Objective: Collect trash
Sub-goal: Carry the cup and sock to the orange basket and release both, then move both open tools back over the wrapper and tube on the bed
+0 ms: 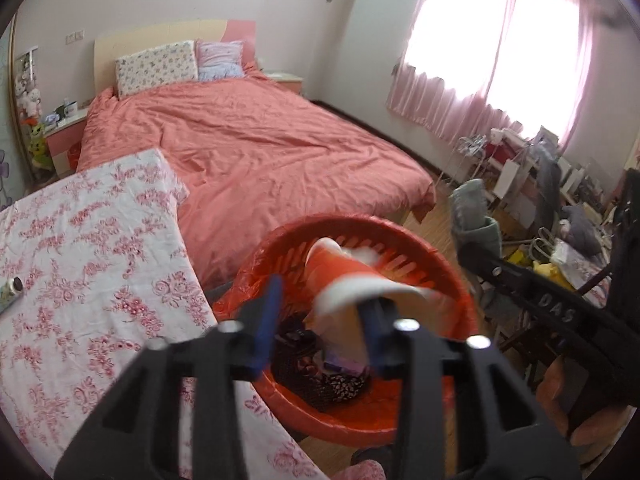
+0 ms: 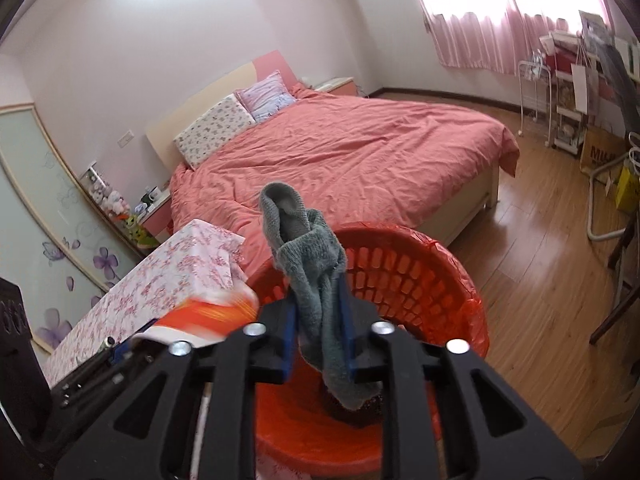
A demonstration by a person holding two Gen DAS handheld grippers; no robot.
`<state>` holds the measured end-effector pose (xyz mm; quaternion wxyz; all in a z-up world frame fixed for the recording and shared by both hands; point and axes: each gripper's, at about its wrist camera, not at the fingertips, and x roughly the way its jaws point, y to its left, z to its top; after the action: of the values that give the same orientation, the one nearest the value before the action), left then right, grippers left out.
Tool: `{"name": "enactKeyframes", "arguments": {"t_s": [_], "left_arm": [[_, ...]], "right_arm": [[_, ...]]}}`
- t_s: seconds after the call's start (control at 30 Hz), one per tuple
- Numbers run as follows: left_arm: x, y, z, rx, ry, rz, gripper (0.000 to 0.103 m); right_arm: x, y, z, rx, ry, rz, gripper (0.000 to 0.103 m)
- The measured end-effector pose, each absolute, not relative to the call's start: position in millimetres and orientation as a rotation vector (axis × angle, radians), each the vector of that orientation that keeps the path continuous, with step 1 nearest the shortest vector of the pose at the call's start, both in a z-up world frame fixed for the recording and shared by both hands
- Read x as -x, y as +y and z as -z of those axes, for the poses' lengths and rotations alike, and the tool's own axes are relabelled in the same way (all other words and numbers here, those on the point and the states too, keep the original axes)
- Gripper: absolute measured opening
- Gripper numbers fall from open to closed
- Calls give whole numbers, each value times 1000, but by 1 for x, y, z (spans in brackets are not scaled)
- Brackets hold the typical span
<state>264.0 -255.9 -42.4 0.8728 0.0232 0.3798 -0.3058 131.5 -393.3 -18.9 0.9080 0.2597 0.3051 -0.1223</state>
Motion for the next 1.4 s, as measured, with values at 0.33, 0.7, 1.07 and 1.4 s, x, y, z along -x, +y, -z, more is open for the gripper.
{"name": "enactKeyframes", "arguments": {"t_s": [0.33,0.7,1.07,1.4], "left_arm": [[-279,-232,63,-28,849,580,49],[-266,-128,44,-57,764,365,72],[-311,47,61,45,817,-127,79],[-351,93,87,35,917,-237,73]], "right_arm": [[-129,-384,30,-514,668,268,49],[-129,-332,19,-394,677,242,54],[-147,-251,32,-250,754,131,54],[-163,-197,43,-184,803,45,54]]}}
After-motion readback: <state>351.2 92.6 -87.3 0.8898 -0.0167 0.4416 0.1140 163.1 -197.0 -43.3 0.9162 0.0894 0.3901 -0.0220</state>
